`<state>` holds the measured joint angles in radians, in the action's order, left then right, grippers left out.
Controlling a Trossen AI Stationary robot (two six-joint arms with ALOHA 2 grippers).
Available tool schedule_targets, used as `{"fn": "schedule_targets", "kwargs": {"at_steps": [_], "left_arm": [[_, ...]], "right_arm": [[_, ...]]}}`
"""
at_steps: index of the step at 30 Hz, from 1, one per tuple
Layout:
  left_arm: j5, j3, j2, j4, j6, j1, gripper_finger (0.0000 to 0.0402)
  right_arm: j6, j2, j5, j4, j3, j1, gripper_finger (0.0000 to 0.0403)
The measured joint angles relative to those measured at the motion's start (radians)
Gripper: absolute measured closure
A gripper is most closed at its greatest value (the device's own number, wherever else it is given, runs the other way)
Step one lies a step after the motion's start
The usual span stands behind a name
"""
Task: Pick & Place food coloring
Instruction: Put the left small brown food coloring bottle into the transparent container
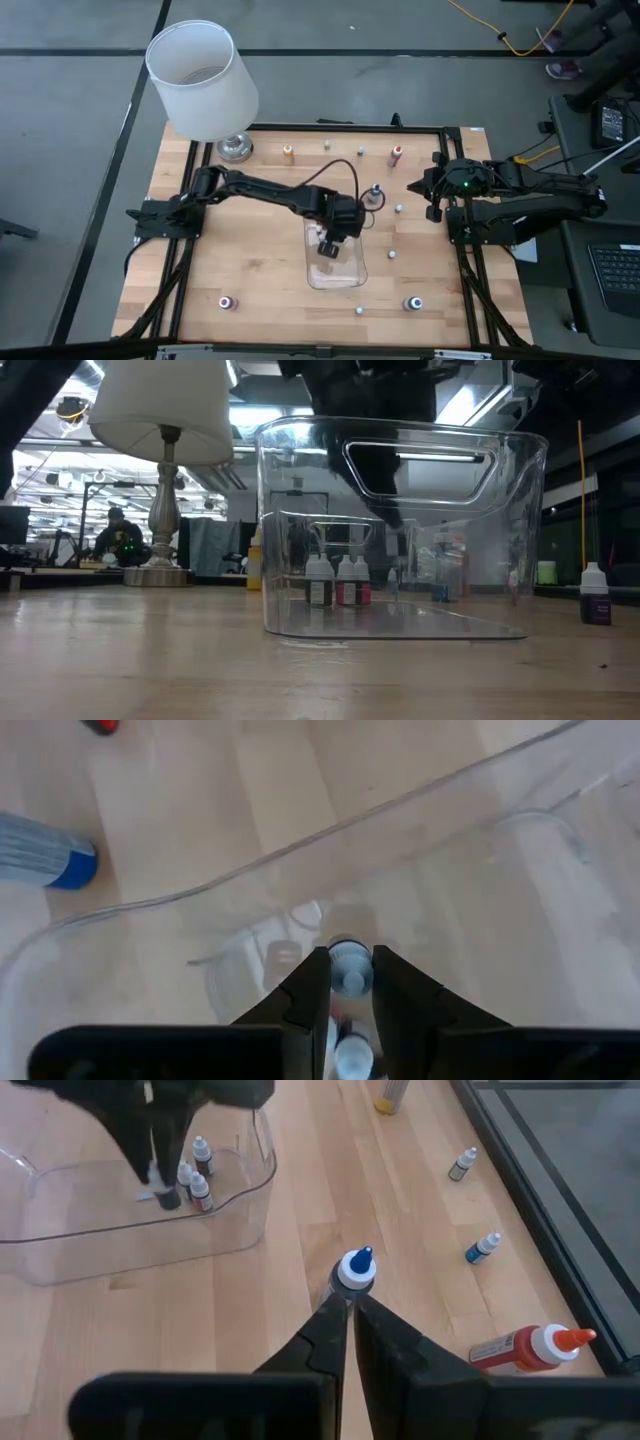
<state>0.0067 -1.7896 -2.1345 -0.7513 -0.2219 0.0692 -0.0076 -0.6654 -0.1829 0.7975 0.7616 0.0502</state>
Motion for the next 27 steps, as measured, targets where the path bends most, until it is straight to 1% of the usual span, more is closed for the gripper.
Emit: {"fn": "schedule_targets", "kwargs": {"at_steps": [4,9,15,22,27], "left_arm": [[-0.046,0.058,0.000,0.088,0.000,0.012,0.0343],[-0.101,0.085,-0.002,0.098,0.000,0.012,0.0343],[-0.100,0.090,-0.009,0.103,0.008,-0.007,0.0343],[-0.087,0.127,-0.009,0.105,0.023,-0.020,0.0342],[-0.085,0.131,-0.009,0.105,0.028,-0.020,0.0328]], "right_arm": [[0.000,0.000,0.000,0.000,0.000,0.000,0.0375],[0.002,0.000,0.000,0.000,0.000,0.000,0.0375],[0.000,0.000,0.000,0.000,0.000,0.000,0.0375],[0.000,0.000,0.000,0.000,0.000,0.000,0.0375],[0.000,0.000,0.000,0.000,0.000,0.000,0.0375]]}}
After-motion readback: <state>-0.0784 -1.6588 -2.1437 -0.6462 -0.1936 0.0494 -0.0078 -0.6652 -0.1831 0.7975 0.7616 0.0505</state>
